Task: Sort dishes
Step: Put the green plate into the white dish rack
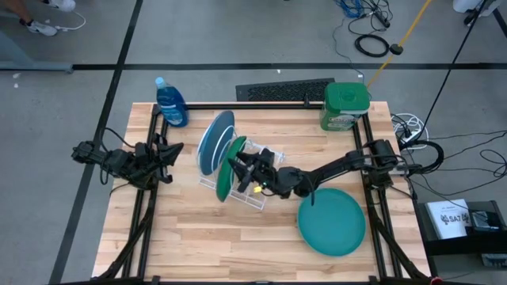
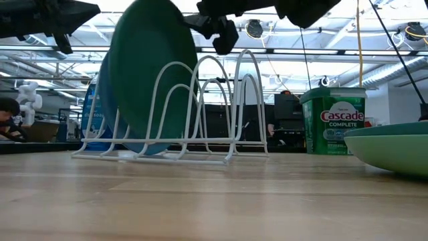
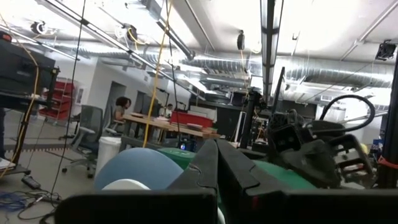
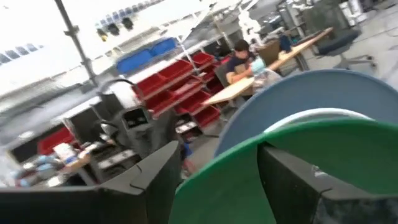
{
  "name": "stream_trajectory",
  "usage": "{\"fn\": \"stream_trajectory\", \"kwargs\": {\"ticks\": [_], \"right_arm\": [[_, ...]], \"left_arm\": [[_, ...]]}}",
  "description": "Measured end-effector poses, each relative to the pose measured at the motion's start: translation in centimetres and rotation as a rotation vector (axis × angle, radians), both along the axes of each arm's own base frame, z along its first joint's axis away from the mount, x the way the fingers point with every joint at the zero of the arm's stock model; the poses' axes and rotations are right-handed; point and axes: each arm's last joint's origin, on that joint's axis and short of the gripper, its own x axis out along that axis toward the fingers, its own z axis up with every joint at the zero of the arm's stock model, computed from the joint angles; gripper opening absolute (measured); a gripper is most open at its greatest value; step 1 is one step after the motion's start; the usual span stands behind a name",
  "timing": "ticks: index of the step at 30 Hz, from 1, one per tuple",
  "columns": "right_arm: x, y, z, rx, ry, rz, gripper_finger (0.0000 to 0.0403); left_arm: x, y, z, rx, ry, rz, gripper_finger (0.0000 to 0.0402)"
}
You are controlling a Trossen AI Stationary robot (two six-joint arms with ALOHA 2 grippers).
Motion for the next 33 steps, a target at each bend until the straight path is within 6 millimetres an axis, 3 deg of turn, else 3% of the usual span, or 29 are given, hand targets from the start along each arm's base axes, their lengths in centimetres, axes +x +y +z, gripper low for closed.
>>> {"fn": "stream_trajectory", "kwargs": {"ticks": [10,16,21,33], "right_arm": [[1.8,-1.2,1.0,-0.093,0.229,-0.043,0.021],[2.2,-1.5,1.9,-0.236,0.333,-0.061,0.0209],[2.7,-1.5,1.7,-0.315,0.488,-0.001,0.022],[2.6,-1.5,1.1,-0.408,0.618,0.0,0.026]], "left_arm": [[0.1,0.0,-0.2,0.006,0.018,-0.001,0.0],[0.1,0.0,-0.2,0.007,0.023,-0.001,0.0],[0.2,-0.1,-0.3,0.013,0.038,-0.001,0.0],[0.2,-0.1,-0.4,-0.004,0.039,-0.011,0.0]]}}
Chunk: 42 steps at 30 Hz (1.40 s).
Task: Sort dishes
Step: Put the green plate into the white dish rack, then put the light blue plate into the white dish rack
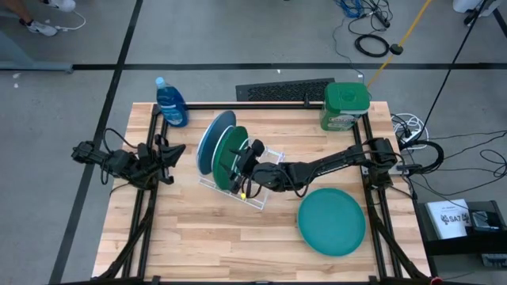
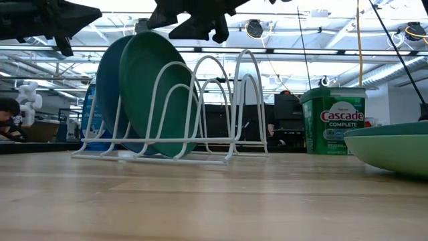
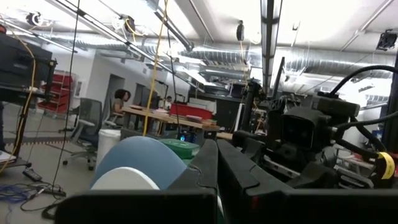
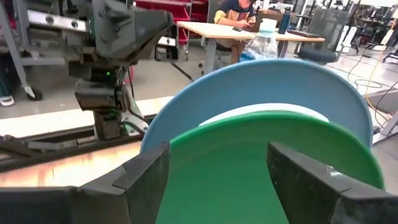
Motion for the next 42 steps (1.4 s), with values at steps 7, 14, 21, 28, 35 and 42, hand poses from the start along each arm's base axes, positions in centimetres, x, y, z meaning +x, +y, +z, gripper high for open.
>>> {"fn": "stream_trajectory", "kwargs": {"ticks": [7,14,21,28,35,42], "right_arm": [[-0.4,0.8,0.2,-0.022,0.041,0.044,0.0253],[-3.7,4.5,2.6,0.013,0.22,0.344,0.0237],[-10.2,9.2,2.8,0.284,0.519,0.376,0.0213],[-14.2,12.8,-0.5,0.67,0.822,0.272,0.0197],[-15.0,15.5,-2.6,0.861,0.968,0.269,0.0197],[-15.1,16.2,-5.6,0.842,1.109,0.185,0.0196]], "left_arm": [[0.1,0.0,-0.2,0.002,0.017,-0.002,0.0],[0.2,-0.1,-0.4,-0.006,0.04,-0.011,0.0],[0.4,-0.2,-0.8,-0.013,0.077,-0.021,0.0],[0.4,-0.1,-0.8,-0.013,0.077,-0.021,0.0],[0.4,-0.1,-0.8,-0.031,0.069,-0.028,0.0],[0.4,-0.1,-0.8,-0.034,0.064,-0.028,0.0]]}}
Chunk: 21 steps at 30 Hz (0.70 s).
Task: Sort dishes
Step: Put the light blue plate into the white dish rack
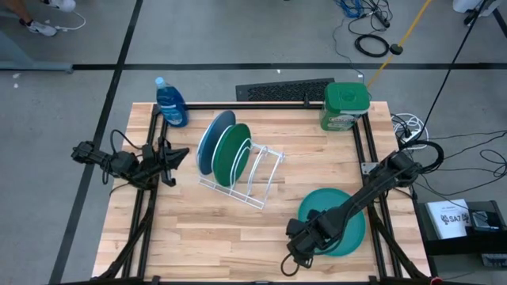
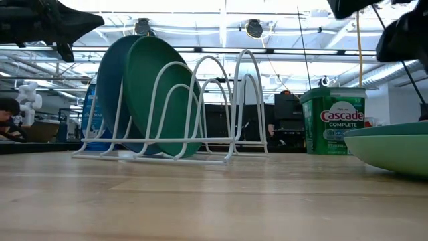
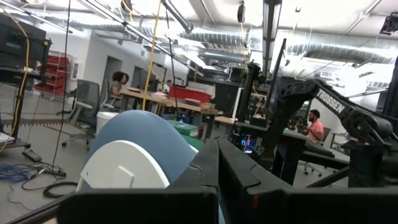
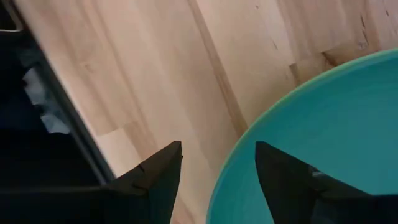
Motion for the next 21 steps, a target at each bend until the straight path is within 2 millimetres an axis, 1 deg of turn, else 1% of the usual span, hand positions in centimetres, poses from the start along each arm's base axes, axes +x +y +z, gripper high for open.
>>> {"fn": "stream_trajectory", "kwargs": {"ticks": [4,10,13,16,21], "right_arm": [[0.2,0.1,-1.2,-0.023,0.033,0.0,0.0196],[0.3,0.4,-3.2,-0.032,0.136,0.014,0.0196],[0.3,0.5,-3.7,-0.018,0.159,0.042,0.0187],[0.3,0.6,-3.7,-0.001,0.159,0.066,0.0157],[0.3,0.5,-3.2,0.01,0.142,0.085,0.0084]], "left_arm": [[0.0,0.0,0.0,-0.002,-0.004,0.0,0.0],[0.0,0.0,0.0,-0.002,-0.004,0.0,0.0],[0.0,0.0,0.0,-0.002,-0.004,0.0,0.0],[0.0,0.0,0.0,-0.002,-0.004,0.0,0.0],[0.0,0.0,0.0,-0.002,-0.004,0.0,0.0]]}}
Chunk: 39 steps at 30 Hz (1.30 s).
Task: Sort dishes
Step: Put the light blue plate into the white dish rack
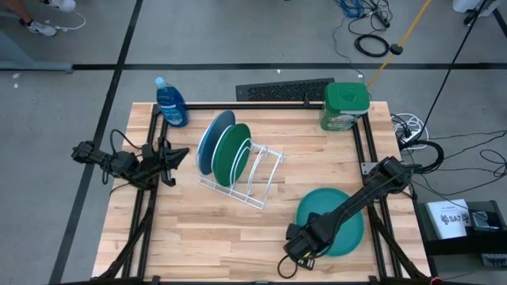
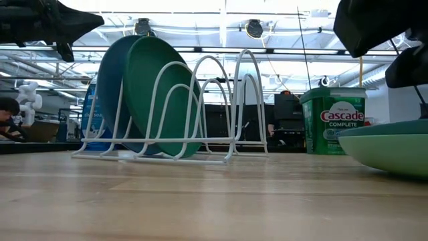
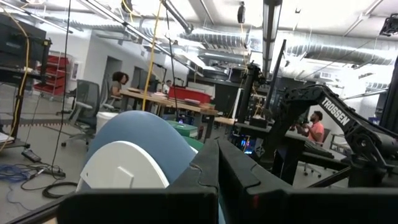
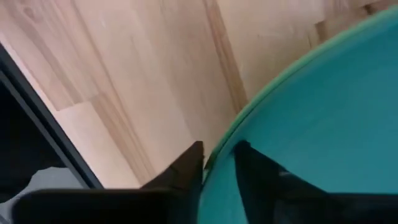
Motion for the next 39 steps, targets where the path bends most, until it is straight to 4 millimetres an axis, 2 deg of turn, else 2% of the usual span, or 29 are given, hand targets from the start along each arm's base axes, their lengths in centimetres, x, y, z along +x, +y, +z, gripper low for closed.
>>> {"fn": "stream_trajectory", "kwargs": {"ticks": [4,7,15,25,28,34,39], "right_arm": [[-0.1,-0.1,0.1,-0.005,0.005,0.004,0.0033],[-0.1,-0.2,0.4,-0.011,-0.009,0.026,0.0013],[-0.7,-0.9,2.7,-0.014,0.011,0.022,0.001],[-1.0,-1.3,4.1,-0.039,0.016,-0.014,0.0004],[-0.8,-1.3,5.6,-0.068,-0.019,-0.018,0.0004],[-0.6,-1.5,10.0,-0.135,-0.086,-0.025,0.0002],[-0.3,-1.5,13.8,-0.214,-0.234,-0.045,0.0002]], "left_arm": [[0.0,0.0,0.0,0.0,0.0,0.0,0.0],[0.0,0.0,0.0,0.0,0.0,0.0,0.0],[0.0,0.0,0.0,0.0,0.0,0.0,0.0],[0.0,0.0,0.0,0.0,0.0,0.0,0.0],[0.0,0.0,0.0,0.0,0.0,0.0,0.0],[0.0,0.0,0.0,0.0,0.0,0.0,0.0],[0.0,0.0,0.0,0.0,0.0,0.0,0.0]]}}
